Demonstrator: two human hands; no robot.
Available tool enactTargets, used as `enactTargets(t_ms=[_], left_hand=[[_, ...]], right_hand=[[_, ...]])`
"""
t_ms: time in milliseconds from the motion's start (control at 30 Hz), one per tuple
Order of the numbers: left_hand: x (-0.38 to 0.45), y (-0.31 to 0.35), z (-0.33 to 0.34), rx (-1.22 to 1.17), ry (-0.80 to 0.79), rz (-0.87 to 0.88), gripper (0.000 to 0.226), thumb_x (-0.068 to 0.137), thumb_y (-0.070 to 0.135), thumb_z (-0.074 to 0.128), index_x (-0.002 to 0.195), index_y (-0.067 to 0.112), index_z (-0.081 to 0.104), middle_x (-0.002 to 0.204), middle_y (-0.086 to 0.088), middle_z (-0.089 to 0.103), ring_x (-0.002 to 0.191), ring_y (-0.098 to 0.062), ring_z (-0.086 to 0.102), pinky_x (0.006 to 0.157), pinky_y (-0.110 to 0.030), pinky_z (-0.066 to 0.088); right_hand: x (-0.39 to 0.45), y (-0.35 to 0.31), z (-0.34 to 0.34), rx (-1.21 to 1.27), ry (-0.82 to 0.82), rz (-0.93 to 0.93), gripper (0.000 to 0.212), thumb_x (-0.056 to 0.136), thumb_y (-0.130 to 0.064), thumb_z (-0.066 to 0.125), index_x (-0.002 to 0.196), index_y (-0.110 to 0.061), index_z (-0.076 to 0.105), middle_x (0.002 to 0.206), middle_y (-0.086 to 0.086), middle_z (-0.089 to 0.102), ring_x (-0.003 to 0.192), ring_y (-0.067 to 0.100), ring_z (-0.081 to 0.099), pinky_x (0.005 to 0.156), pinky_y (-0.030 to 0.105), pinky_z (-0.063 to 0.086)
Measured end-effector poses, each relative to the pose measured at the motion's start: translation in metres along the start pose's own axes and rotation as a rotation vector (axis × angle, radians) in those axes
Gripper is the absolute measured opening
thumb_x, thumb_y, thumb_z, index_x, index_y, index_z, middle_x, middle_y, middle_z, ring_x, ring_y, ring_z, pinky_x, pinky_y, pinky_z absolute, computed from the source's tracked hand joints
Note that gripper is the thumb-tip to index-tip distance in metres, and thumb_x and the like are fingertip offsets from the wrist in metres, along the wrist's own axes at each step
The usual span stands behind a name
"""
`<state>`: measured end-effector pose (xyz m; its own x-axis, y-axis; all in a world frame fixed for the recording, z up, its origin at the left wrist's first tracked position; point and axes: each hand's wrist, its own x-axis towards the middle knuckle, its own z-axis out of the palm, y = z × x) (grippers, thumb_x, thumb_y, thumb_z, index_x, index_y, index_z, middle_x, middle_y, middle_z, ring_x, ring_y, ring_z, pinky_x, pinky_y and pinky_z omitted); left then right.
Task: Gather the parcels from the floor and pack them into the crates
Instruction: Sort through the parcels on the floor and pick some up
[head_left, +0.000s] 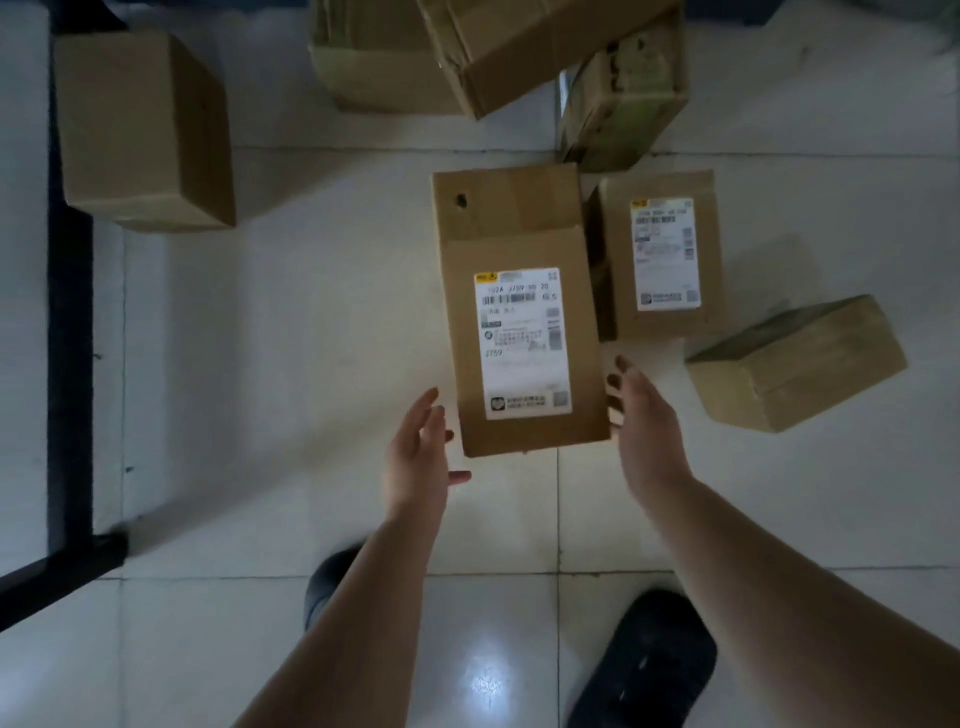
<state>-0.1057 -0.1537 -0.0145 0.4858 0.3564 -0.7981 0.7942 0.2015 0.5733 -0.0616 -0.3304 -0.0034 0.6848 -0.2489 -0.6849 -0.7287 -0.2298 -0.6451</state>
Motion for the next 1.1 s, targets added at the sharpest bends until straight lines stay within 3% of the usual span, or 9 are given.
enactTargets(t_ms=[100, 167, 300, 467, 567, 700, 800, 900, 1100], left_hand=[[0.015, -0.029, 0.002, -0.039, 0.006, -0.09, 0.034, 0.098, 0.023, 0.042, 0.131, 0.021, 0.049, 0.122, -0.006, 0.055, 0.108, -0.022, 0.052, 0.074, -0.044, 0.052], [0.022, -0.041, 0.009, -0.051, -0.062, -0.158, 0.031, 0.098, 0.026, 0.041, 0.127, 0.026, 0.051, 0.128, -0.005, 0.053, 0.111, -0.017, 0.049, 0.088, -0.046, 0.047], [0.034, -0.048, 0.019, -0.286, -0.225, -0.262, 0.028, 0.096, 0.031, 0.032, 0.096, 0.043, 0.057, 0.133, 0.007, 0.047, 0.131, -0.019, 0.038, 0.098, -0.054, 0.038], [0.032, -0.026, 0.004, -0.334, -0.201, -0.234, 0.03, 0.096, 0.032, 0.039, 0.122, 0.033, 0.054, 0.137, 0.004, 0.042, 0.128, -0.028, 0.039, 0.094, -0.048, 0.045], [0.009, 0.02, -0.012, -0.228, -0.167, -0.204, 0.036, 0.095, 0.031, 0.045, 0.129, 0.023, 0.052, 0.139, -0.003, 0.045, 0.121, -0.033, 0.048, 0.094, -0.043, 0.047], [-0.062, 0.119, -0.029, -0.124, -0.157, -0.139, 0.038, 0.093, 0.038, 0.047, 0.124, 0.018, 0.055, 0.122, -0.001, 0.055, 0.112, -0.033, 0.054, 0.09, -0.045, 0.05], [-0.138, 0.217, -0.047, -0.04, -0.173, -0.052, 0.034, 0.089, 0.047, 0.049, 0.106, 0.02, 0.061, 0.095, 0.005, 0.059, 0.1, -0.028, 0.06, 0.081, -0.041, 0.051], [-0.223, 0.314, -0.071, -0.024, -0.194, 0.043, 0.026, 0.087, 0.046, 0.052, 0.091, 0.023, 0.061, 0.096, 0.003, 0.063, 0.096, -0.03, 0.063, 0.074, -0.038, 0.051], [-0.391, 0.468, -0.117, -0.03, -0.209, 0.29, 0.033, 0.083, 0.049, 0.054, 0.1, 0.023, 0.066, 0.102, 0.002, 0.066, 0.09, -0.027, 0.067, 0.067, -0.036, 0.052]], right_hand=[[0.021, 0.017, 0.003, 0.163, -0.054, 0.238, 0.033, 0.096, -0.031, 0.043, 0.086, -0.031, 0.074, 0.088, -0.009, 0.073, 0.091, 0.013, 0.061, 0.086, 0.032, 0.048], [0.03, 0.026, 0.01, 0.231, -0.071, 0.335, 0.047, 0.094, -0.025, 0.047, 0.054, -0.029, 0.072, 0.06, -0.012, 0.069, 0.083, 0.013, 0.06, 0.092, 0.035, 0.046], [0.035, 0.035, 0.021, 0.405, -0.121, 0.441, 0.024, 0.095, -0.022, 0.046, 0.079, -0.028, 0.063, 0.082, -0.005, 0.066, 0.101, 0.021, 0.057, 0.096, 0.042, 0.043], [0.016, 0.021, 0.026, 0.454, -0.099, 0.401, 0.035, 0.097, -0.009, 0.035, 0.082, -0.029, 0.06, 0.095, 0.001, 0.063, 0.106, 0.024, 0.055, 0.087, 0.041, 0.048], [-0.014, -0.013, 0.015, 0.432, -0.118, 0.354, 0.037, 0.094, 0.001, 0.031, 0.119, -0.016, 0.052, 0.132, 0.013, 0.05, 0.121, 0.032, 0.048, 0.091, 0.039, 0.047], [-0.071, -0.103, -0.018, 0.431, -0.089, 0.302, 0.04, 0.094, 0.005, 0.03, 0.132, -0.003, 0.04, 0.135, 0.013, 0.045, 0.127, 0.034, 0.043, 0.089, 0.039, 0.046], [-0.127, -0.207, -0.052, 0.442, -0.068, 0.231, 0.036, 0.094, -0.002, 0.031, 0.093, -0.022, 0.06, 0.095, -0.004, 0.065, 0.1, 0.021, 0.06, 0.085, 0.046, 0.05], [-0.192, -0.31, -0.095, 0.492, -0.075, 0.129, 0.027, 0.095, -0.019, 0.037, 0.081, -0.022, 0.06, 0.083, -0.002, 0.063, 0.081, 0.019, 0.059, 0.07, 0.039, 0.051], [-0.341, -0.479, -0.165, 0.518, -0.108, -0.187, 0.018, 0.091, -0.032, 0.051, 0.081, -0.022, 0.063, 0.079, 0.002, 0.068, 0.076, 0.019, 0.065, 0.061, 0.038, 0.056]])
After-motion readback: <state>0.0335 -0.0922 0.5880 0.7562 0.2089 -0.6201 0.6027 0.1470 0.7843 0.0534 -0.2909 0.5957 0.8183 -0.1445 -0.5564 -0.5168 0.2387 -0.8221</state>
